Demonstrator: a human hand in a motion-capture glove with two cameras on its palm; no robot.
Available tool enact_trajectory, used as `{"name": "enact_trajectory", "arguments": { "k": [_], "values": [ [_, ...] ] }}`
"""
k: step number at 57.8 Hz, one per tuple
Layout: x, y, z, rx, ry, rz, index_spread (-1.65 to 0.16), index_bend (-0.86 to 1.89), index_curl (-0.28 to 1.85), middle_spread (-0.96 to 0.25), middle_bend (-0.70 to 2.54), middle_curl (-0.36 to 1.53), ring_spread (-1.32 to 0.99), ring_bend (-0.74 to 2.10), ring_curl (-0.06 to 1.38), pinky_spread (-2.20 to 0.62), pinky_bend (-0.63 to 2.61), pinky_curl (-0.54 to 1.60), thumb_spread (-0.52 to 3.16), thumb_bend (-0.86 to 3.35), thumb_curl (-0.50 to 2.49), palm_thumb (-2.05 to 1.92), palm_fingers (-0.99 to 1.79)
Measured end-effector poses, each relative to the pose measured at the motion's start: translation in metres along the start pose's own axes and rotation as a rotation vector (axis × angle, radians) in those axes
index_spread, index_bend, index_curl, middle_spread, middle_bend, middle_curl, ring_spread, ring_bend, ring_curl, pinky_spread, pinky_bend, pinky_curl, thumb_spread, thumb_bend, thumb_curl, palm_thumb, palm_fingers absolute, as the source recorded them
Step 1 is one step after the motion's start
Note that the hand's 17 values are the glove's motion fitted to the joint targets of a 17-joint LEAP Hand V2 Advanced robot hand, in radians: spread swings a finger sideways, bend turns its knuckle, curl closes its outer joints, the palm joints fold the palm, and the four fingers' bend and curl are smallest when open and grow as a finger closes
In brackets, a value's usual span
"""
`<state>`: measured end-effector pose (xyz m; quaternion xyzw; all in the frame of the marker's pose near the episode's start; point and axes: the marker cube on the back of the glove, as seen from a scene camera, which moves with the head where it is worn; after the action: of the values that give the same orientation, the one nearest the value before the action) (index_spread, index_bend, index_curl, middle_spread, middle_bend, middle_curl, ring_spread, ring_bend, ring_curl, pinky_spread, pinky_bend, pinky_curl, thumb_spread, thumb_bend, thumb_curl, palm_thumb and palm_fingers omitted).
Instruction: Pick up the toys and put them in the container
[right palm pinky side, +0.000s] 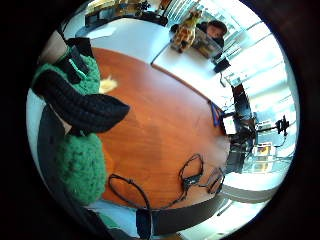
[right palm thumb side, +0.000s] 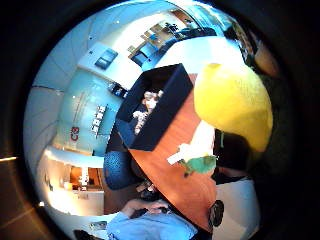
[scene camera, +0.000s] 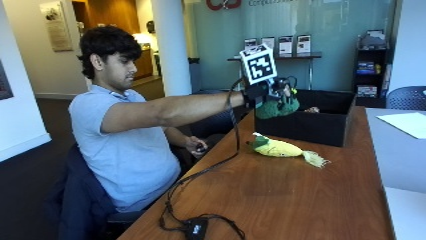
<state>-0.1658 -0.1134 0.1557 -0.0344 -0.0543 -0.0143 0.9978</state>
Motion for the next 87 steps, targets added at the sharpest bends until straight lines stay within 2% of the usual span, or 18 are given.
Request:
{"name": "enact_trajectory", "arguments": {
  "k": [10,17,24,36,43,48,51,53,55,62,76,87],
  "values": [
    [-0.071,-0.054,-0.036,0.056,0.010,-0.096,-0.19,0.18,0.30,-0.05,0.35,0.46,-0.18,0.88,0.53,-0.36,1.12,0.45,1.60,0.35,0.38,0.40,0.73],
    [-0.127,-0.090,-0.037,0.063,0.012,-0.166,-0.19,0.18,0.31,-0.05,0.35,0.48,-0.18,0.88,0.54,-0.35,1.12,0.45,1.60,0.36,0.38,0.39,0.72],
    [-0.183,-0.127,-0.015,0.047,0.020,-0.226,-0.19,0.18,0.33,-0.05,0.34,0.50,-0.18,0.88,0.55,-0.35,1.13,0.45,1.60,0.36,0.37,0.37,0.71],
    [-0.220,-0.180,0.058,-0.035,0.031,-0.240,-0.20,0.19,0.36,-0.05,0.32,0.53,-0.18,0.86,0.57,-0.36,1.15,0.46,1.60,0.36,0.36,0.31,0.65],
    [-0.219,-0.197,0.088,-0.081,0.107,-0.244,-0.22,0.24,0.41,-0.04,0.26,0.53,-0.15,0.72,0.56,-0.32,1.13,0.47,1.60,0.33,0.33,0.20,0.38],
    [-0.218,-0.203,0.095,-0.097,0.106,-0.231,-0.24,0.26,0.42,-0.03,0.25,0.53,-0.13,0.61,0.53,-0.29,1.11,0.45,1.59,0.32,0.31,0.16,0.29],
    [-0.208,-0.202,0.096,-0.144,0.099,-0.219,-0.26,0.28,0.43,-0.02,0.20,0.52,-0.11,0.49,0.50,-0.24,1.12,0.46,1.56,0.30,0.30,0.13,0.14],
    [-0.204,-0.203,0.097,-0.163,0.099,-0.208,-0.28,0.30,0.45,-0.01,0.14,0.49,-0.09,0.35,0.47,-0.15,1.10,0.46,1.50,0.25,0.29,0.07,-0.15],
    [-0.202,-0.204,0.097,-0.167,0.108,-0.200,-0.29,0.27,0.43,-0.01,0.12,0.47,-0.07,0.25,0.44,-0.10,1.07,0.44,1.45,0.19,0.27,-0.01,-0.26],
    [-0.197,-0.204,0.095,-0.164,0.127,-0.173,-0.31,0.18,0.39,0.00,0.09,0.39,-0.03,0.13,0.34,0.00,1.02,0.39,1.34,0.05,0.25,-0.06,-0.24],
    [-0.174,-0.187,0.061,-0.135,0.141,-0.118,-0.32,0.16,0.36,0.00,0.11,0.30,-0.01,0.14,0.28,0.07,0.98,0.37,1.26,-0.04,0.25,-0.05,-0.22],
    [-0.127,-0.146,0.018,-0.112,0.163,-0.106,-0.32,0.16,0.34,0.00,0.11,0.25,-0.01,0.14,0.25,0.09,0.96,0.36,1.23,-0.05,0.24,-0.06,-0.21]
  ]
}}
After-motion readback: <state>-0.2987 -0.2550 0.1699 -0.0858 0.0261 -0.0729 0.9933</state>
